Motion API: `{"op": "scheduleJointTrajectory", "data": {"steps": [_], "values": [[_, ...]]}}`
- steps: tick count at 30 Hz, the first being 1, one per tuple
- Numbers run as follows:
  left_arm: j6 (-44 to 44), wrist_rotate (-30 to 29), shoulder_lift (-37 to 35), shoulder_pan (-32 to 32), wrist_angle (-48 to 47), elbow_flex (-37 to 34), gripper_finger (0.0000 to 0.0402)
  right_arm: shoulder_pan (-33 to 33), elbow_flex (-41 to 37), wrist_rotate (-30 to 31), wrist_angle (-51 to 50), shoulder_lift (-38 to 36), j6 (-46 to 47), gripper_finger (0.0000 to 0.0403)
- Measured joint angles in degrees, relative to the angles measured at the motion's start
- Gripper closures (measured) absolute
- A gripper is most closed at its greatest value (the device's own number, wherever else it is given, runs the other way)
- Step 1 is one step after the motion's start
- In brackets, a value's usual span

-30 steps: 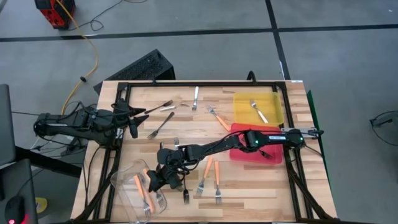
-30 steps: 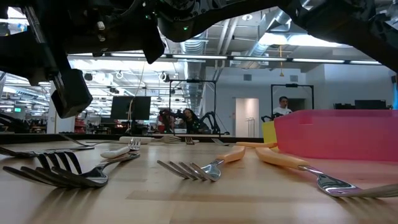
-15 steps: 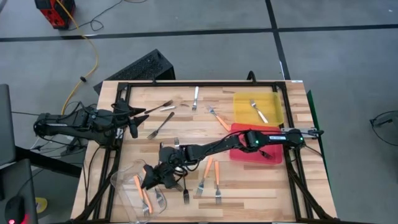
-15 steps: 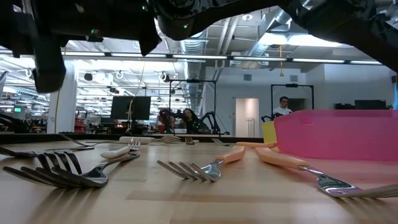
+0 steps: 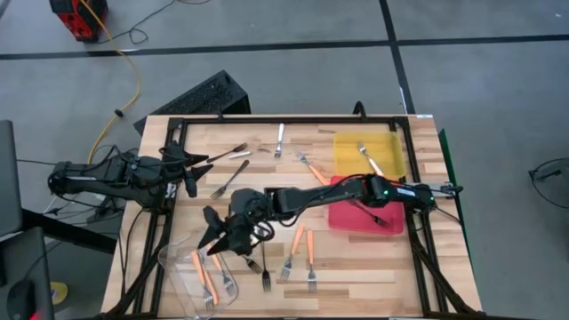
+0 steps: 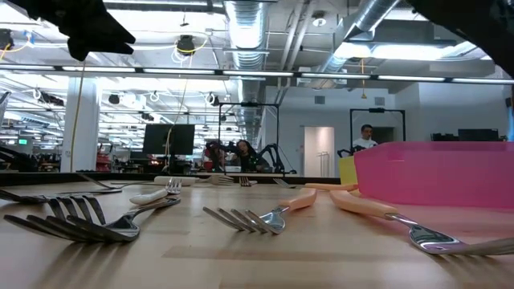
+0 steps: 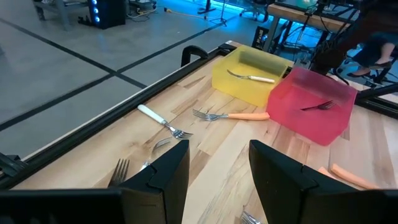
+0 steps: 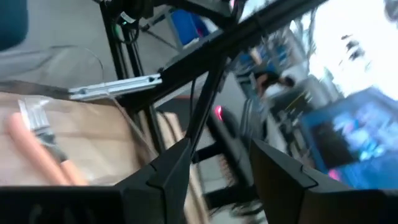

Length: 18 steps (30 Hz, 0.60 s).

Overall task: Sort silverware by color (type)
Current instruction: Put the white fork into the yellow bin

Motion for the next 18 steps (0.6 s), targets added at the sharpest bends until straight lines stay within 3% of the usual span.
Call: {"op": "scheduleJointTrajectory", "data": {"steps": [10, 18], "values": [[-0.2, 0.0, 0.0, 0.0, 0.0, 0.0, 0.0250, 0.2, -0.1, 9.2, -14.1, -4.6, 18.7, 0.0213], [-0.2, 0.0, 0.0, 0.0, 0.0, 0.0, 0.0250, 0.2, 0.0, 16.4, -28.0, -7.4, 26.1, 0.0225]]}}
